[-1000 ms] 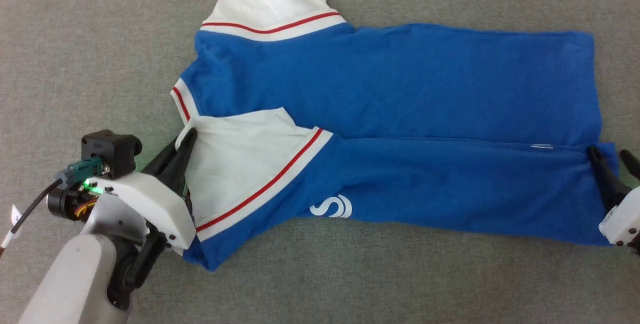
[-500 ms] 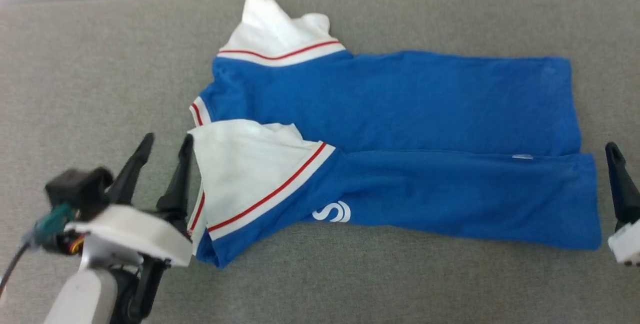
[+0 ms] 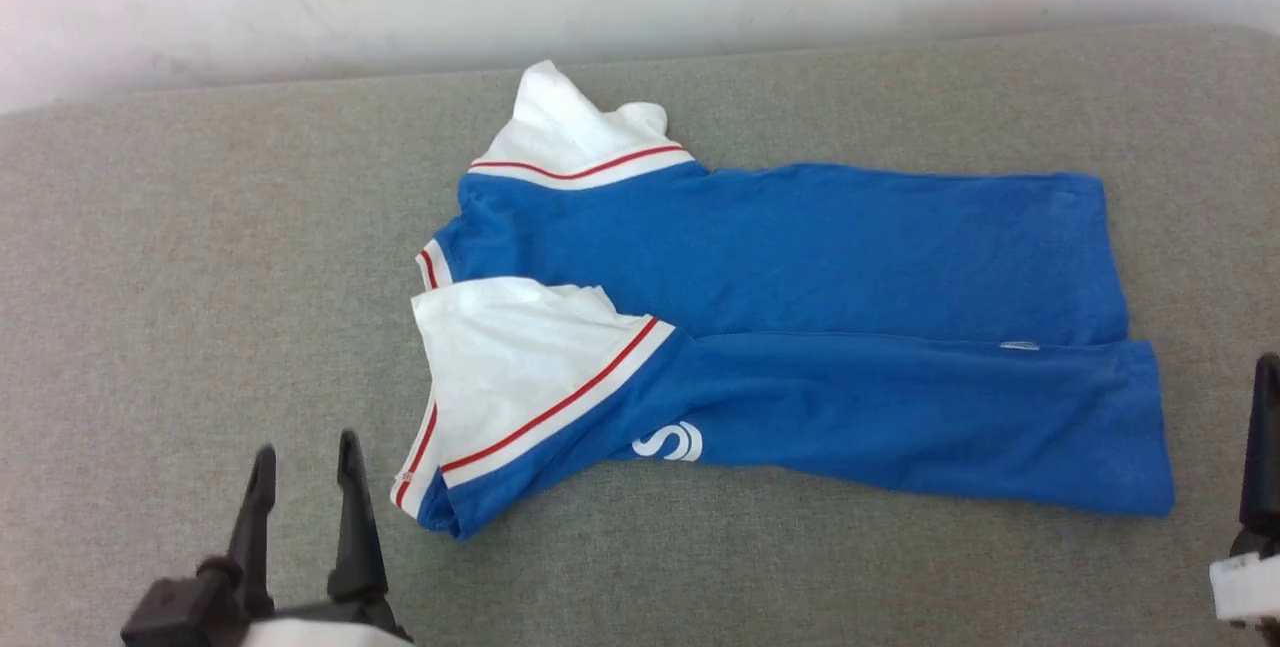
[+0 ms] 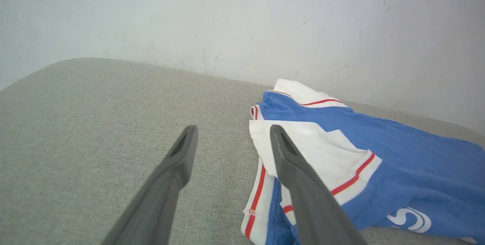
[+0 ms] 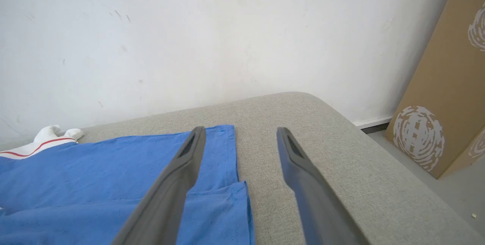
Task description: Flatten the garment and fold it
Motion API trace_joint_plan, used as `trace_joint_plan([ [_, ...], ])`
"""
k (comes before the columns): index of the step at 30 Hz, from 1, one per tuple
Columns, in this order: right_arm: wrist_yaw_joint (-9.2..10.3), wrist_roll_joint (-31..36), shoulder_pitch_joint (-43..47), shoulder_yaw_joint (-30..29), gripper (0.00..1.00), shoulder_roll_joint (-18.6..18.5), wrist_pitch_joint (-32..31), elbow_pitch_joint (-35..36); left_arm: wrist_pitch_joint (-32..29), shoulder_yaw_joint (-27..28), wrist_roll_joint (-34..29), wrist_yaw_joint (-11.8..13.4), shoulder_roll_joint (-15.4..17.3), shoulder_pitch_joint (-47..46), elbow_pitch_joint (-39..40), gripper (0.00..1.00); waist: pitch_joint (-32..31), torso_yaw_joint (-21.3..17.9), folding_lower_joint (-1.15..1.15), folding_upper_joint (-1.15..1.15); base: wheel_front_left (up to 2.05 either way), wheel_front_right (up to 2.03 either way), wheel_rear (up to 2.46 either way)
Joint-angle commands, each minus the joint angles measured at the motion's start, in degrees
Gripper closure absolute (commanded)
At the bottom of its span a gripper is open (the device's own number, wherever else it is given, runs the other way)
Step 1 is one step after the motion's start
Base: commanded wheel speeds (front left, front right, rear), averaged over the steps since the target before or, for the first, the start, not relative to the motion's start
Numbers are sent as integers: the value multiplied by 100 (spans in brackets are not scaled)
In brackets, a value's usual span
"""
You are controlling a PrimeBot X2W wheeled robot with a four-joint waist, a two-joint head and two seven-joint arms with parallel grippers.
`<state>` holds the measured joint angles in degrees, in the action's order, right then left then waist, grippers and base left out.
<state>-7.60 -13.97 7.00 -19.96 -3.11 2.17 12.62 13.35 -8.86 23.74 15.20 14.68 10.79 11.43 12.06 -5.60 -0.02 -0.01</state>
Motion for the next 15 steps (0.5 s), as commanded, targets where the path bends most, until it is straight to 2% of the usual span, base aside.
trace_joint_plan([
  [1, 11, -117, 89, -23, 0, 20, 189, -136, 66, 28, -41, 83, -78, 119, -19, 0, -80, -8, 2, 1, 0, 0, 0],
  [4, 11, -176, 136, -24, 0, 22, 406, -344, 108, 32, -141, 159, -152, 258, -11, 0, -150, 1, 2, 1, 0, 0, 0],
  [8, 11, -157, 79, -23, 0, 22, 498, -451, -46, -30, -339, 202, 1, 171, 33, 0, -191, 7, 2, 1, 0, 0, 0],
  [12, 11, -141, 25, -32, 0, 23, 495, -466, -481, -208, -496, 121, 204, -85, 123, 0, -163, 36, 2, 1, 0, 0, 0],
  [15, 11, -154, -32, 2, 0, 23, 471, -479, -1111, -445, -577, -45, 398, -436, 183, 0, -73, 63, 2, 1, 0, 0, 0],
])
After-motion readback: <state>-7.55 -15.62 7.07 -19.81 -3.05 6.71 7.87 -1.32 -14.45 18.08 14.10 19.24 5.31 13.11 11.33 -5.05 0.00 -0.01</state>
